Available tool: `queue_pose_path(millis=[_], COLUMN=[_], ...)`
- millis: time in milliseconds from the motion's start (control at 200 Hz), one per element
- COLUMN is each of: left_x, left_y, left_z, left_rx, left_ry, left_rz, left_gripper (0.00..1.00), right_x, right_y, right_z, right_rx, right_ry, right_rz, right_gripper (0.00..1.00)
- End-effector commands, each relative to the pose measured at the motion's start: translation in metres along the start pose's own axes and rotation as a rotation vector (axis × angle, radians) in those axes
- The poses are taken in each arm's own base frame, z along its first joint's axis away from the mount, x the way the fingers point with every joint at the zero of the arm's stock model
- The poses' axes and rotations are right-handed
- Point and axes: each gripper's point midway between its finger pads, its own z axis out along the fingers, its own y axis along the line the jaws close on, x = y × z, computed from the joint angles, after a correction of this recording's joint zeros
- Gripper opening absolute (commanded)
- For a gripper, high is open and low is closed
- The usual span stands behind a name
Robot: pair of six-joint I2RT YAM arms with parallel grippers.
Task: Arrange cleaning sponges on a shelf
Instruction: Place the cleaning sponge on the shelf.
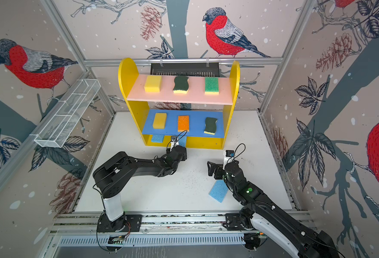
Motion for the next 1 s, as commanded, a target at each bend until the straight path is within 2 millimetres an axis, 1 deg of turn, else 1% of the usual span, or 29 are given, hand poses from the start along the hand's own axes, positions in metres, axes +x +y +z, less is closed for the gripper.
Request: queue_pose_path(millis=[0, 160, 375, 610, 715, 780, 996], left_x=[-0.013, -0.015, -0.014, -0.016, -0.010, -0.008, -0.007], left_y=[-0.007, -0.009, -0.009, -0.010, -0.010, -0.007, -0.004], left_z=[0.003, 0.010, 0.020, 0.024, 0.028, 0.029, 0.031], left_rx=[0.022, 0.017, 0.008, -0.003, -0.003, -0.018, -0.037], left_ry=[-0.047, -0.055, -0.052, -0.066, -0.054, -0.054, -0.067], left_rz=[-0.004, -0.006, -0.012, -0.018, -0.014, -0.020, -0.039], left_gripper=[0.71, 0.71, 0.71, 0.71, 0.71, 0.71, 0.71], right_x=[-0.008, -0.008, -0.007, -0.007, -0.007, -0.007, -0.006], right_y=[0.006, 0.007, 0.006, 0.007, 0.008, 0.008, 0.008], right_z=[0.000, 0.001, 0.002, 0.001, 0.001, 0.000, 0.000], right_rx=[-0.019, -0.018, -0.018, -0.023, -0.028, -0.030, -0.033], right_ry=[-0.026, -0.019, -0.012, -0.010, -0.012, -0.013, -0.014], right_rz=[-0.003, -0.007, -0.005, 0.001, 0.005, 0.006, 0.008], right_gripper=[1.00, 1.00, 1.00, 1.00, 0.99, 0.99, 0.99])
